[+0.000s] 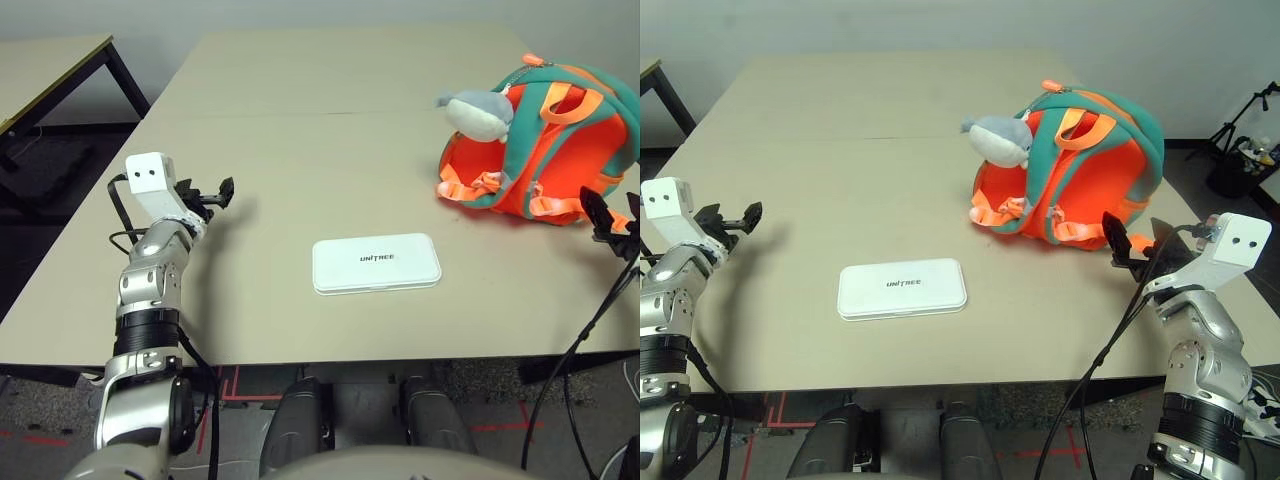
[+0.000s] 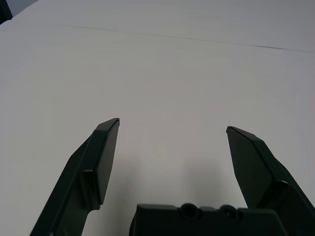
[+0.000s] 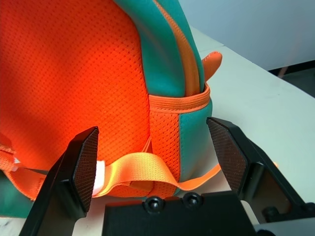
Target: Put the pencil case into the backpack and zip it.
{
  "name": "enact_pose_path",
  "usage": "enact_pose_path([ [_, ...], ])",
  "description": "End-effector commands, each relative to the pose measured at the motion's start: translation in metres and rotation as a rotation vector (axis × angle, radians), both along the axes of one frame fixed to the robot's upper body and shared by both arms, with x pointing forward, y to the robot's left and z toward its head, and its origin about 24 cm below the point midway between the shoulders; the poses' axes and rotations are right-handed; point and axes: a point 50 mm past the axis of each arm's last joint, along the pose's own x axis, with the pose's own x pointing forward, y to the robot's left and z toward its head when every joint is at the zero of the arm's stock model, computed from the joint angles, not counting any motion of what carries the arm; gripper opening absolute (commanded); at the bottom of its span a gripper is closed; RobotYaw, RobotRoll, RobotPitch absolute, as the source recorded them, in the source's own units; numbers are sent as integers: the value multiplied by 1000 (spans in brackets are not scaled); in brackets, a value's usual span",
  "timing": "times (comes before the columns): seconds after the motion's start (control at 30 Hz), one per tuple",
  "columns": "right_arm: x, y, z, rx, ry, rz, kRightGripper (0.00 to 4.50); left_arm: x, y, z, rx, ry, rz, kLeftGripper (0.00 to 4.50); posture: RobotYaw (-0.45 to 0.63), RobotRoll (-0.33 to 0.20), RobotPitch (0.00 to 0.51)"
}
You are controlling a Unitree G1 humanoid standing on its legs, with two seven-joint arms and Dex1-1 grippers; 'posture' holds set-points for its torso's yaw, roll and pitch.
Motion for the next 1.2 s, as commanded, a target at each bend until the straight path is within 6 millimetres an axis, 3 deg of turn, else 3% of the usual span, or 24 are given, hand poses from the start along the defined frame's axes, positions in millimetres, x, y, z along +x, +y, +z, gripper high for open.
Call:
enact_pose_path([
  [0.03,-3,-2,4,-8,-9,1,4500,3,-4,-6,-16,12,3,4468,-78,0,41],
  [0.1,-4,-5,10,-29,-23,-3,4500,6,-10,-7,-30,2,-4,4468,-84,0,47],
  [0.23,0,0,43,-36,-89,12,4500,17,-23,22,-27,-51,-106,4468,-93,0,69],
  [0.33,0,4,56,58,-29,31,4500,20,-26,43,-197,22,-193,4468,-77,0,55],
  [0.6,-30,38,57,208,421,345,4500,-17,-30,66,-548,398,-466,4468,-46,0,40],
  [0.7,-38,51,53,280,598,473,4500,-33,-30,61,-631,543,-551,4468,-41,0,42],
  [0.8,-34,60,45,326,710,520,4500,-38,-31,49,-679,610,-588,4468,-19,0,39],
  [0.9,-28,70,36,361,805,579,4038,-39,-36,40,-738,642,-606,4500,-14,0,43],
  [1.2,-13,100,13,348,1028,707,1130,-47,-51,14,-778,771,-624,4500,25,0,61],
])
